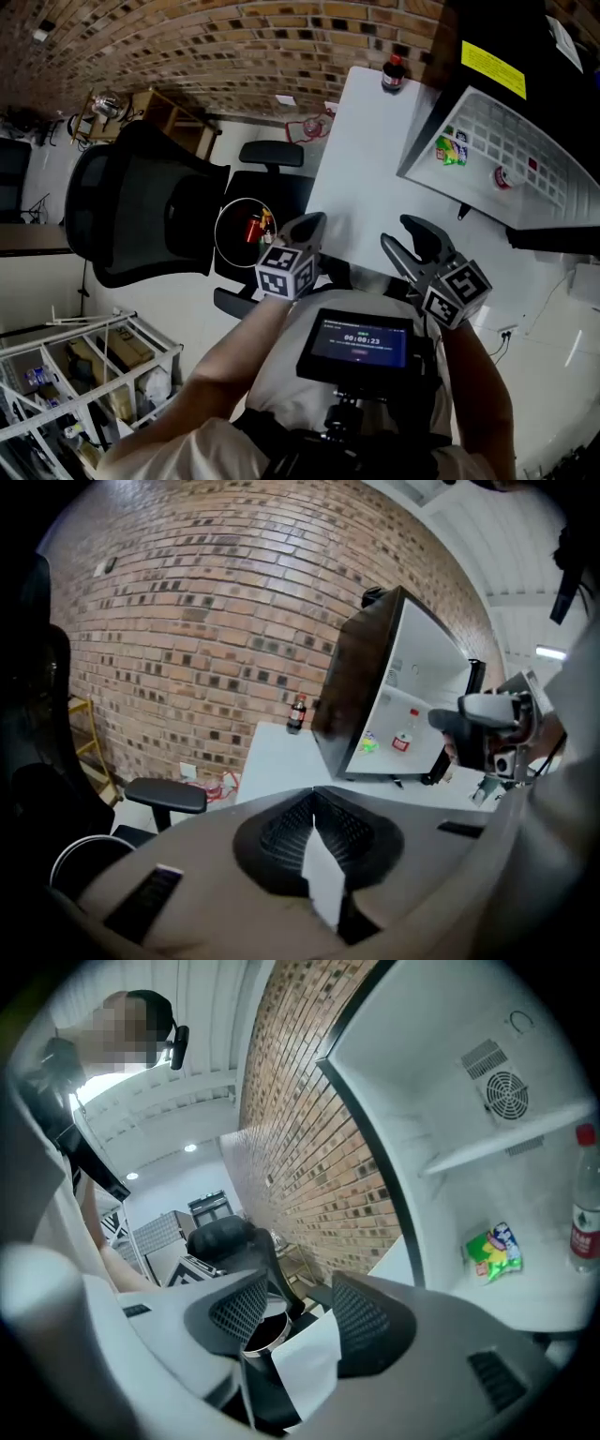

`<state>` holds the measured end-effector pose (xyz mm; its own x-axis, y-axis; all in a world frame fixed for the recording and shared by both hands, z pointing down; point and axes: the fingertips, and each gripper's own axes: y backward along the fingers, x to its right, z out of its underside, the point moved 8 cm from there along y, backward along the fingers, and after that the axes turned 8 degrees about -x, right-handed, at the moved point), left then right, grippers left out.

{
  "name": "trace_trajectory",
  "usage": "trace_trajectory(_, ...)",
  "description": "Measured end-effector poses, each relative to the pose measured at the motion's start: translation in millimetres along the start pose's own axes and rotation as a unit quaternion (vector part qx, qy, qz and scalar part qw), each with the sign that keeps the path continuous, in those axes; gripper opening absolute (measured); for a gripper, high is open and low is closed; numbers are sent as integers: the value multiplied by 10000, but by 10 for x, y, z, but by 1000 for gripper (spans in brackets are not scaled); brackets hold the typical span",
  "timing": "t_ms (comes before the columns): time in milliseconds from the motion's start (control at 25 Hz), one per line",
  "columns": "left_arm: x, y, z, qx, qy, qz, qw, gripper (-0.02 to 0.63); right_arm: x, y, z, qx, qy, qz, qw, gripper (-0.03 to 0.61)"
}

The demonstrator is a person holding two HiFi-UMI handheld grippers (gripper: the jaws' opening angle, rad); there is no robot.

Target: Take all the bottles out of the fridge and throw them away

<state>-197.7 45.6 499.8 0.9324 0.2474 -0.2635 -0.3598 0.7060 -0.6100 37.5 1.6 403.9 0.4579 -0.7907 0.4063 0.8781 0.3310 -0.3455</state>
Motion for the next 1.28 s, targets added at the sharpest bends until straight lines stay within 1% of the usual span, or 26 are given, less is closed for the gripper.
trace_trajectory(120, 396, -19, -189, 171, -274, 309, 9990, 3, 151, 213, -39, 136, -23, 115, 9998, 198)
trace_trajectory(240, 721, -28, -371, 356, -560, 589, 9961, 3, 258, 408, -64, 268, -42, 228, 9994, 198)
trace_trajectory(360, 968, -58, -594, 522, -867, 784, 9918, 3, 340, 587, -76, 434, -51, 363, 9984, 198)
trace_trajectory(520, 1271, -167, -860, 650, -1133, 1037, 9860, 3, 461, 814, -65, 617, -109, 524, 9967, 198)
trace_trajectory(600, 1421, -239, -939, 619, -1290, 1185, 9826, 3, 526, 919, -49, 696, -138, 611, 9956, 198)
trace_trajectory(680, 1569, -309, -977, 520, -1392, 1455, 9781, 3, 572, 1026, -33, 769, -146, 708, 9944, 198)
trace_trajectory(760, 1718, -372, -1002, 396, -1380, 1860, 9720, 4, 612, 1130, -18, 850, -168, 825, 9928, 198)
trace_trajectory(840, 1864, -391, -1047, 338, -1360, 2101, 9676, 3, 656, 1225, -2, 932, -213, 942, 9910, 198)
trace_trajectory(1080, 2211, -464, -1155, 336, -1671, 2383, 9561, 3, 748, 1489, 105, 1162, -339, 1217, 9852, 198)
trace_trajectory(1200, 2353, -555, -1154, 278, -1963, 2392, 9505, 3, 779, 1622, 151, 1258, -430, 1364, 9817, 198)
trace_trajectory(1280, 2458, -589, -1172, 207, -2046, 2396, 9488, 3, 804, 1696, 167, 1322, -449, 1436, 9797, 198)
